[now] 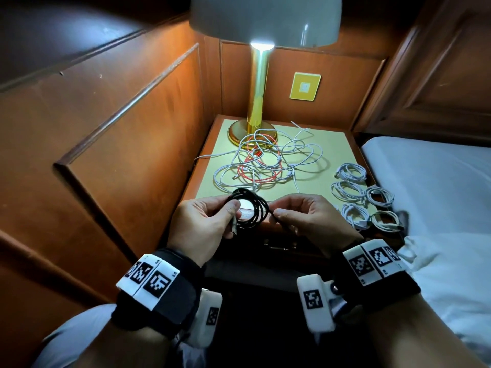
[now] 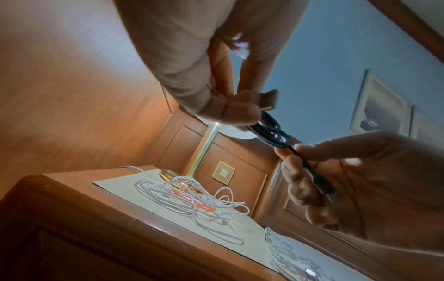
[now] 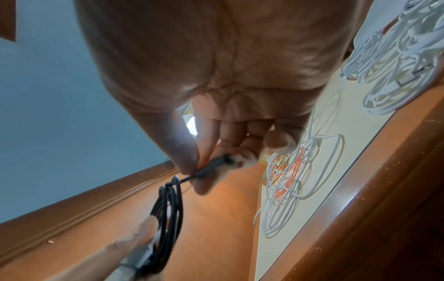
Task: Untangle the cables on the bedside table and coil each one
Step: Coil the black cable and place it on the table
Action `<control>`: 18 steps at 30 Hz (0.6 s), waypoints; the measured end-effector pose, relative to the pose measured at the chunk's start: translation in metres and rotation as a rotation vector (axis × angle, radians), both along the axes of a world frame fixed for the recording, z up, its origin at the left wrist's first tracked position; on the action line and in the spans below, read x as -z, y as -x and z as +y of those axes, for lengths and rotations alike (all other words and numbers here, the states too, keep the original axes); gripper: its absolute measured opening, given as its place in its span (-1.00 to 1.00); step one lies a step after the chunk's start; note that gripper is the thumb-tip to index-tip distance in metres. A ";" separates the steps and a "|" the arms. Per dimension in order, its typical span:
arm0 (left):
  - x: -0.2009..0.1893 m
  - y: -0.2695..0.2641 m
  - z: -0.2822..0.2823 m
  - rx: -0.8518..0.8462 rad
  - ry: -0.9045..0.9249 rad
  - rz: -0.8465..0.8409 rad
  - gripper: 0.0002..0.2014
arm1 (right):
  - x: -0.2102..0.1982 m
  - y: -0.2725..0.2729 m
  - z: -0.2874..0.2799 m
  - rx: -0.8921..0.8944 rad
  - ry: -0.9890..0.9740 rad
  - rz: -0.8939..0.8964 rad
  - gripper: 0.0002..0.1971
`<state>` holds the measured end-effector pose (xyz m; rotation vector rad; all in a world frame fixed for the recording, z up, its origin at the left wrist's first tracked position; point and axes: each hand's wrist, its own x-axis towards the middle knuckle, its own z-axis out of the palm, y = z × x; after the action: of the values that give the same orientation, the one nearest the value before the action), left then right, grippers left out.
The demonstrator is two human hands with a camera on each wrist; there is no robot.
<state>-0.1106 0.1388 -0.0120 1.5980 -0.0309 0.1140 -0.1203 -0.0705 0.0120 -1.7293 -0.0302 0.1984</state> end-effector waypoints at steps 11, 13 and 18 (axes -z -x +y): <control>0.002 0.001 -0.001 -0.137 -0.205 -0.149 -0.86 | -0.002 0.008 0.006 0.011 -0.527 0.258 -0.69; 0.001 0.003 -0.004 -0.137 -0.190 -0.152 -0.87 | 0.001 0.007 0.009 0.054 -0.527 0.276 -0.71; 0.003 0.005 -0.009 -0.116 -0.138 -0.125 -0.84 | 0.004 0.005 0.016 0.106 -0.543 0.297 -0.60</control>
<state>-0.1151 0.1295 -0.0155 1.7287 -0.0438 0.3069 -0.1255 -0.0542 0.0084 -1.1453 0.2079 0.3331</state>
